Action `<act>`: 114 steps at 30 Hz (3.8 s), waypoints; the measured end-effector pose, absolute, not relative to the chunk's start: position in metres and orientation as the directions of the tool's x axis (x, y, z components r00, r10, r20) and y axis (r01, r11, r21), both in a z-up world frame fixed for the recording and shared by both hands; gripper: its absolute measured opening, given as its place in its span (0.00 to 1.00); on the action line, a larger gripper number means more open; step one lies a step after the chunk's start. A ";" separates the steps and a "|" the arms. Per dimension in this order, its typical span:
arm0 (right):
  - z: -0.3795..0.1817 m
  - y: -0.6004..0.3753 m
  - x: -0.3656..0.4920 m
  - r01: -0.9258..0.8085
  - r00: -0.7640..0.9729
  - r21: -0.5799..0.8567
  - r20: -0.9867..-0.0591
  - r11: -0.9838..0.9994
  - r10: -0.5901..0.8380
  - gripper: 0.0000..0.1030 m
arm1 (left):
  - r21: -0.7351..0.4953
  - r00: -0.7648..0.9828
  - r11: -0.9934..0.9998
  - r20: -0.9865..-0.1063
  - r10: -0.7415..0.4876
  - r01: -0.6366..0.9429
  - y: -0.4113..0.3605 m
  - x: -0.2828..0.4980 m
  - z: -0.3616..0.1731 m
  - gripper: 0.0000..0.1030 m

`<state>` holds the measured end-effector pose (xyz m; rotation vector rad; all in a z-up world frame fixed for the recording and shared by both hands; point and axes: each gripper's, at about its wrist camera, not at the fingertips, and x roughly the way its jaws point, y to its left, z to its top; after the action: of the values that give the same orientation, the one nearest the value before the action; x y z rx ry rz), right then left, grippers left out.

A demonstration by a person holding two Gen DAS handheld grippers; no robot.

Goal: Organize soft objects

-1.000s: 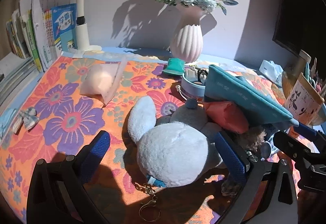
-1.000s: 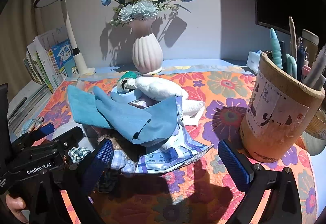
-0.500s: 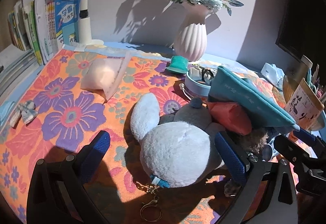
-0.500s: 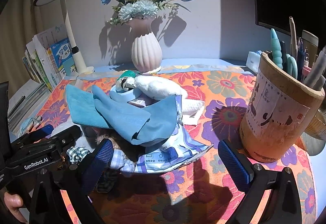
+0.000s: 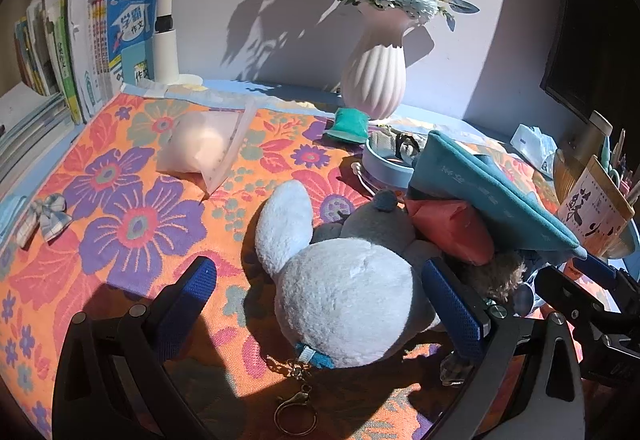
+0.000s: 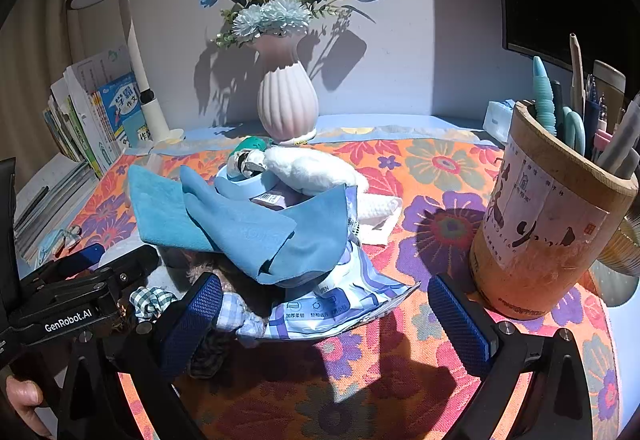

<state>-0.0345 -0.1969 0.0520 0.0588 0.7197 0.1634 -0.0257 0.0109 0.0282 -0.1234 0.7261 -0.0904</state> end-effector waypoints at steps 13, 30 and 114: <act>0.051 -0.197 -0.034 -0.130 0.738 0.112 -0.653 0.985 0.171 1.00 | -0.151 0.742 0.988 -0.658 -0.130 0.039 0.011 -0.026 0.028 0.99; 0.051 -0.197 -0.033 -0.130 0.736 0.111 -0.655 0.985 0.171 1.00 | -0.161 0.739 0.986 -0.660 -0.138 0.041 0.012 -0.025 0.027 0.99; 0.046 -0.190 0.132 -0.138 0.412 0.344 -0.833 0.929 0.370 0.60 | -0.107 0.676 0.989 -0.737 -0.011 -0.100 0.140 0.013 0.039 0.20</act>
<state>0.1319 -0.1902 0.0459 0.2358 1.1025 0.3229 0.0132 0.1403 0.0391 -0.1430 0.8280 0.0502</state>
